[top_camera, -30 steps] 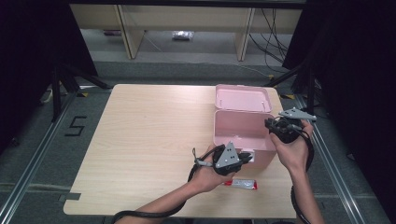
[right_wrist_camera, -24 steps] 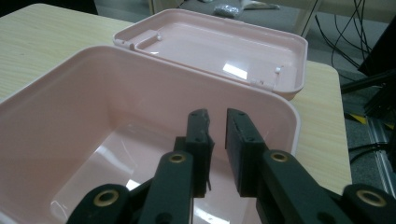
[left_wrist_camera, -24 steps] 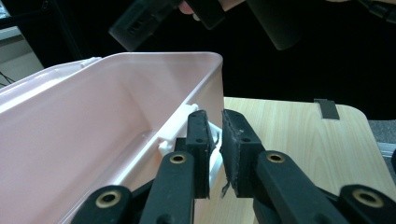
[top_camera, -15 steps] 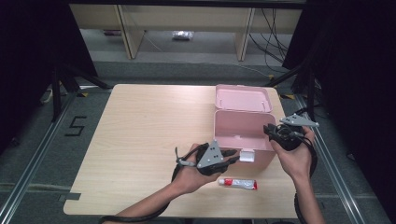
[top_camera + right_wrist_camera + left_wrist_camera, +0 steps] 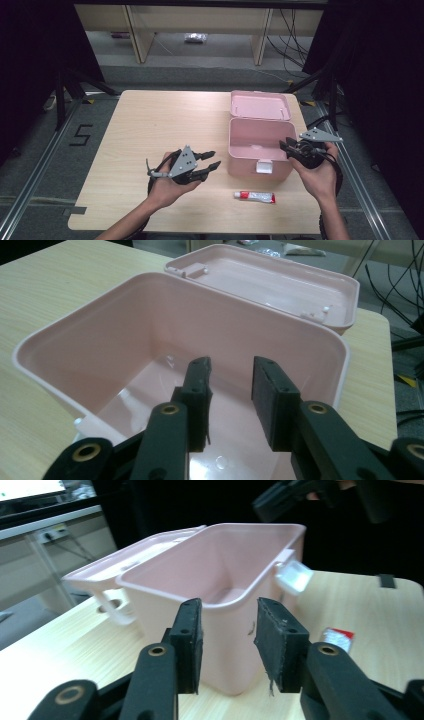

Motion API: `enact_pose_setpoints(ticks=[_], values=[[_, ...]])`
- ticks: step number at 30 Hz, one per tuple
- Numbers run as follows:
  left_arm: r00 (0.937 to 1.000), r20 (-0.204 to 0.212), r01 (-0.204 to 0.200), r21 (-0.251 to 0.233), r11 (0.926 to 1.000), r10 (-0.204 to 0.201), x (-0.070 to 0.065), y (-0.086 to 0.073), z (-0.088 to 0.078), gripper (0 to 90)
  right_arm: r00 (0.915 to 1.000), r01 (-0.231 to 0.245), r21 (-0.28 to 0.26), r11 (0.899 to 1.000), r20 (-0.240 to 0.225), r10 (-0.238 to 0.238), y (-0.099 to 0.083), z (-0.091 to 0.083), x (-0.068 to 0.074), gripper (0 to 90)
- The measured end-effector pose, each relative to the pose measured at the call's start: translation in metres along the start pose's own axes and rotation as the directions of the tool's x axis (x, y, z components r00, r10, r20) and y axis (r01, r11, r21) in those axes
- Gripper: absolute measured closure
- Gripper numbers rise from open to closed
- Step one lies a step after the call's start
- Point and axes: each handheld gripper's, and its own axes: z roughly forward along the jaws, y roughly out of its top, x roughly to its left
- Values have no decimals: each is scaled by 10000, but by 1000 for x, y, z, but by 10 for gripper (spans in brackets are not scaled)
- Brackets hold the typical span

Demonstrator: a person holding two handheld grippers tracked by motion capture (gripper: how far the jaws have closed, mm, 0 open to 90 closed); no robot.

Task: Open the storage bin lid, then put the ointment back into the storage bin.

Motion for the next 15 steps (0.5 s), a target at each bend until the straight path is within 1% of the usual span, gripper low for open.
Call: enact_pose_setpoints(ticks=[1,2,4,7,8,9,10,11,12,13,14,15], values=[[9999,-109,62,14,10000,-62,2,-2,-2,608,9999,-56,53,10000,-111,56,0,0,1,688],[9997,-207,131,47,9999,-130,3,-3,-4,600,10000,47,27,10000,-84,-47,0,-1,1,686],[9993,-333,163,63,9998,-161,5,-5,-7,591,9998,-106,37,9999,-163,106,0,-1,3,683],[9991,-409,114,11,9999,-114,6,-6,-11,580,9999,77,48,10000,-104,-77,0,-3,5,678],[9990,-421,116,25,9999,-115,6,-6,-12,578,9993,-289,118,9995,-239,292,-1,-3,9,677],[9988,-460,142,15,9999,-141,7,-7,-12,575,9992,-272,122,9996,-278,275,-1,-3,9,677],[9988,-477,122,25,9999,-120,8,-8,-13,573,9997,107,71,9999,-237,-105,-1,-4,7,677],[9985,-516,176,27,9998,-174,9,-9,-13,571,9995,271,4,9996,-187,-271,-1,-5,7,676],[9979,-587,257,27,9997,-255,10,-11,-13,570,9993,166,94,9998,-330,-163,-1,-5,8,677],[9976,-620,317,35,9995,-315,11,-12,-12,568,9992,182,122,9998,-369,-177,-2,-5,9,677],[9973,-661,330,93,9994,-323,12,-12,-12,566,9990,296,77,9995,-347,-294,-2,-5,9,678],[9970,-693,353,143,9993,-342,12,-13,-13,564,9989,256,186,9995,-386,-249,-2,-5,9,679]])
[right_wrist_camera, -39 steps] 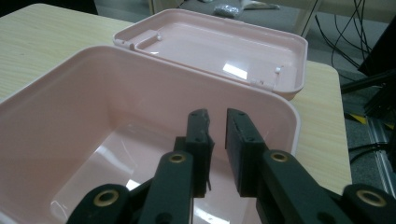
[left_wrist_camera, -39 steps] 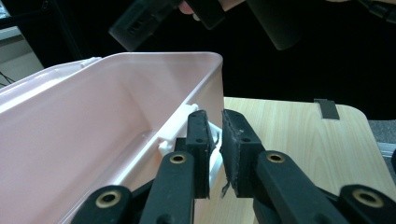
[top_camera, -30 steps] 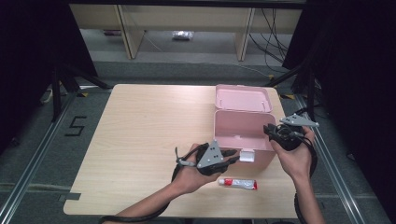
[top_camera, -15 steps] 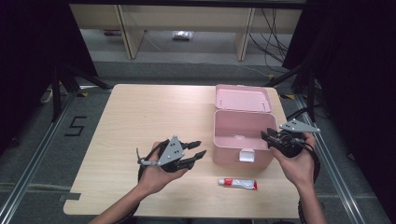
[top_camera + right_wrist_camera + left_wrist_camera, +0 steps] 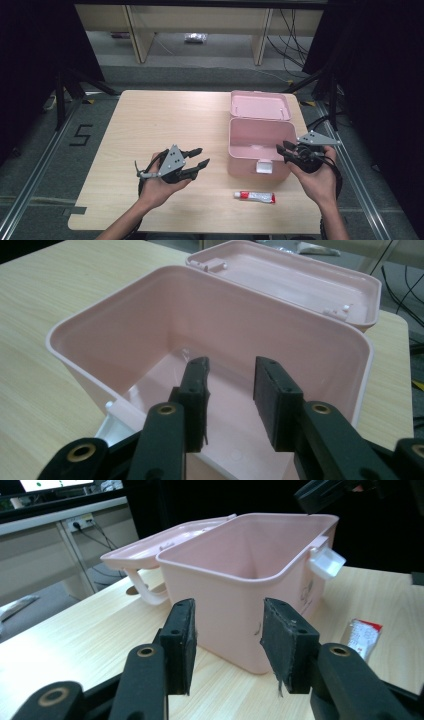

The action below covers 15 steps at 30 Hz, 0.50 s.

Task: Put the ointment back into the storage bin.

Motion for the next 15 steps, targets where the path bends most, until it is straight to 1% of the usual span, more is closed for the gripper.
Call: enact_pose_setpoints(ticks=[1,3,4,5,6,7,8,12,14,15], values=[[10000,-20,-4,10,10000,4,1,0,0,562,10000,45,90,9999,-45,-44,0,0,0,680],[9999,-97,72,51,10000,-72,2,-1,-1,557,10000,60,33,10000,-51,-60,-1,0,0,683],[9998,-140,129,32,9999,-128,3,-1,-2,552,9999,-135,76,9999,-99,135,-2,0,1,686],[9997,-156,171,18,9999,-171,3,-1,-3,548,9998,39,98,9999,-200,-37,-2,-1,0,688],[9997,-143,177,35,9998,-177,4,-1,-4,546,9998,170,71,9998,-111,-169,-2,-1,0,688],[9996,-206,170,55,9998,-169,5,-1,-5,542,9999,72,105,9999,-119,-71,-3,-1,0,688],[9996,-235,179,40,9998,-178,6,-2,-6,538,9993,367,80,9993,-84,-366,-3,-1,-1,688],[9988,-354,331,73,9994,-328,7,-5,-12,529,9993,259,169,9995,-265,-255,-7,-4,3,690],[9986,-410,336,68,9994,-333,8,-5,-15,528,9984,492,171,9986,-297,-487,-8,-5,4,691],[9983,-459,368,30,9993,-366,9,-6,-16,528,9982,488,233,9985,-352,-480,-8,-6,6,691]])
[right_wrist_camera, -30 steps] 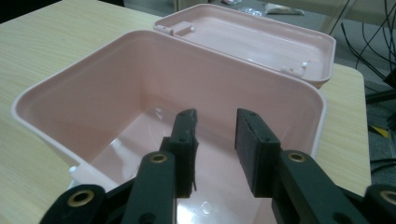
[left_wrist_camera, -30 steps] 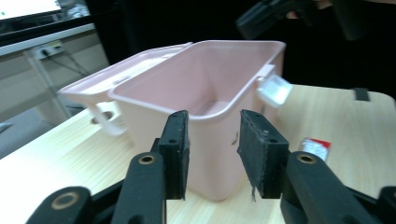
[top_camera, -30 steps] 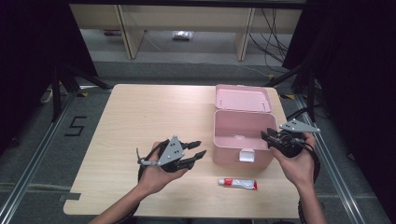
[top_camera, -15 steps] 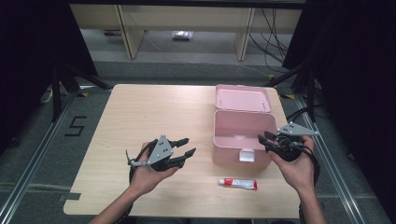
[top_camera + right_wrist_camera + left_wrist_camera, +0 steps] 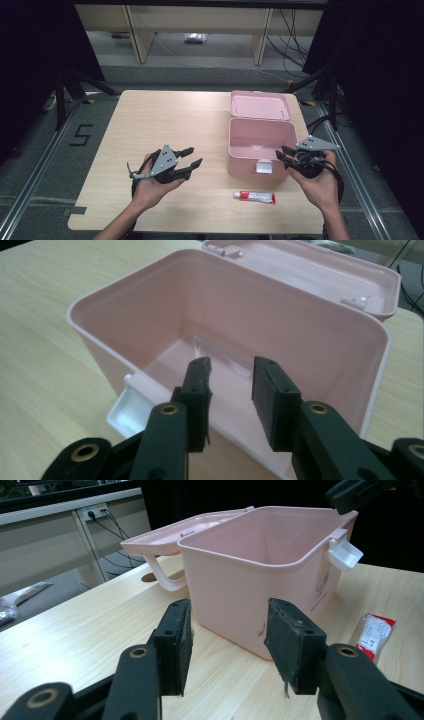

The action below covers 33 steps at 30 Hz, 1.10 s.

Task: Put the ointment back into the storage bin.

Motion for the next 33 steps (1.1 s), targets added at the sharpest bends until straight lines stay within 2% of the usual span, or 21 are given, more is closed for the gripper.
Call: enact_pose_setpoints(ticks=[2,3,4,5,6,7,8,9,14,15,16,17,18,19,21,22,25,28,30,31,33], values=[[9999,-114,-23,-65,10000,22,2,0,-2,528,9999,73,109,9999,-123,-72,0,-2,2,692],[9999,-126,18,-115,9999,-20,2,0,-2,527,9995,-186,302,9994,-241,193,-1,-3,5,692],[9999,-137,27,-123,9999,-29,2,0,-2,526,9996,247,160,9996,-148,-244,-2,-3,4,693],[9999,-138,25,-126,9999,-27,2,0,-2,526,9994,119,312,9994,-315,-109,-2,-4,6,692],[9999,-129,21,-166,9999,-23,2,-1,-1,525,9990,237,275,9993,-378,-226,-2,-5,6,693],[9999,-132,25,-197,9998,-28,2,-1,-1,525,9988,-26,414,9991,-497,46,-3,-6,9,692],[9998,-183,6,-91,10000,-7,3,-1,-1,524,9985,32,432,9991,-539,-9,-3,-7,10,692],[9998,-194,39,-95,9999,-41,3,-1,-1,524,9979,417,308,9987,-500,-401,-3,-7,8,692],[9998,-191,23,-70,10000,-24,2,-2,-1,521,9968,214,624,9978,-785,-164,-4,-13,17,688],[9998,-178,53,-79,10000,-54,2,-3,-1,521,9955,518,561,9971,-819,-471,-4,-13,16,686],[9998,-175,58,-75,10000,-59,2,-3,-1,520,9943,596,545,9967,-919,-544,-4,-13,17,684],[9999,-115,92,-187,9998,-94,2,-4,0,521,9948,553,622,9965,-894,-496,-4,-14,19,682],[9998,-186,52,-10,10000,-53,2,-4,-2,521,9955,319,683,9972,-907,-256,-5,-16,22,679],[9998,-179,50,-24,10000,-50,2,-4,-1,521,9928,755,606,9953,-980,-693,-6,-15,21,678],[9998,-175,54,-21,10000,-55,3,-5,-1,521,9940,581,731,9956,-964,-509,-7,-17,24,676],[9998,-180,72,-20,10000,-72,3,-5,-1,521,9918,894,651,9939,-974,-829,-8,-17,23,675],[9998,-171,69,23,10000,-69,2,-6,-1,521,9906,999,657,9928,-1001,-931,-9,-18,24,672],[9999,-95,79,-102,9999,-80,2,-6,1,521,9917,860,794,9931,-1028,-776,-11,-20,26,670],[9999,-99,87,-101,9999,-88,2,-6,1,521,9887,1182,686,9906,-1007,-1110,-11,-21,25,670],[9999,-157,58,36,10000,-57,2,-5,0,521,9907,941,781,9925,-1060,-855,-12,-22,28,670],[9999,-136,70,43,10000,-69,1,-6,0,521,9871,1191,818,9895,-1174,-1091,-13,-22,27,669]])
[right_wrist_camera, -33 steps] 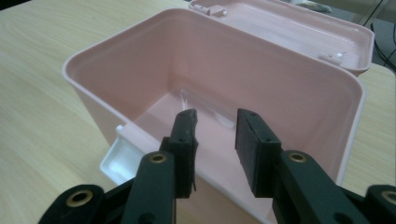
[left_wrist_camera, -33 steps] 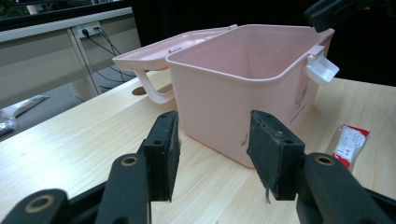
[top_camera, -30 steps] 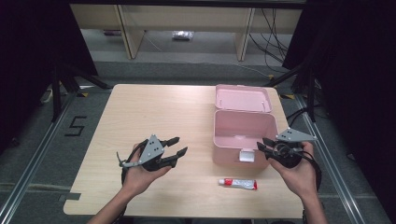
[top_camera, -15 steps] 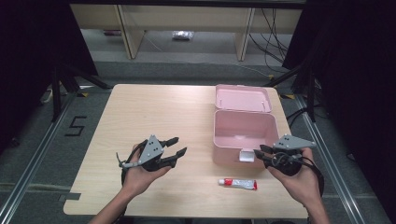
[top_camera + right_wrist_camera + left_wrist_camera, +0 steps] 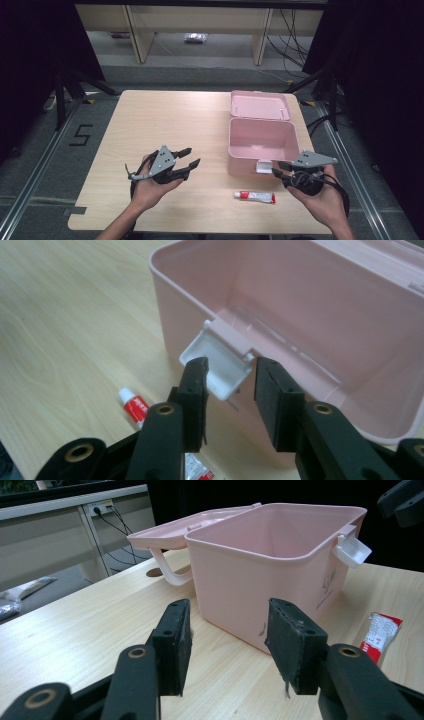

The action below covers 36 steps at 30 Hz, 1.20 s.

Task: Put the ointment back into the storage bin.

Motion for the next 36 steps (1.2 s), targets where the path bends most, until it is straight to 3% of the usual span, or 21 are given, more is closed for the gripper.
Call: enact_pose_setpoints(ticks=[2,6,9,10,11,13,18,26,31,32,33,36], values=[[10000,3,4,19,10000,-4,0,0,0,521,10000,-56,144,9999,-75,57,-1,0,2,669],[10000,16,19,70,10000,-19,0,-2,0,521,9991,339,281,9990,-246,-332,-4,1,3,669],[10000,17,10,84,10000,-10,0,-2,0,521,9980,492,530,9974,-428,-469,-5,2,6,669],[10000,16,4,82,10000,-4,0,-2,0,521,9987,306,676,9972,-424,-278,-6,2,9,668],[10000,16,11,78,10000,-11,0,-2,0,521,9973,579,689,9959,-487,-546,-6,3,8,668],[10000,21,10,87,10000,-10,1,-1,0,521,9967,566,891,9944,-638,-510,-6,4,12,661],[10000,55,30,30,10000,-30,0,-2,1,521,9878,1281,1366,9823,-1059,-1141,-9,15,18,653],[9999,104,23,157,9999,-25,0,-3,2,521,9750,1716,2025,9641,-1754,-1367,-13,32,22,649],[9999,88,55,161,9999,-57,0,-4,1,521,9632,2141,2911,9324,-2218,-1519,-14,44,25,648],[9999,88,56,158,9999,-57,0,-4,1,521,9528,2545,2833,9246,-2371,-1896,-14,48,24,648],[9999,90,43,167,9999,-45,0,-4,1,521,9487,2645,2879,9204,-2490,-1947,-14,52,25,648],[9999,95,50,160,9999,-51,1,-4,1,521,9331,3152,3229,8924,-2768,-2294,-12,61,26,644]])
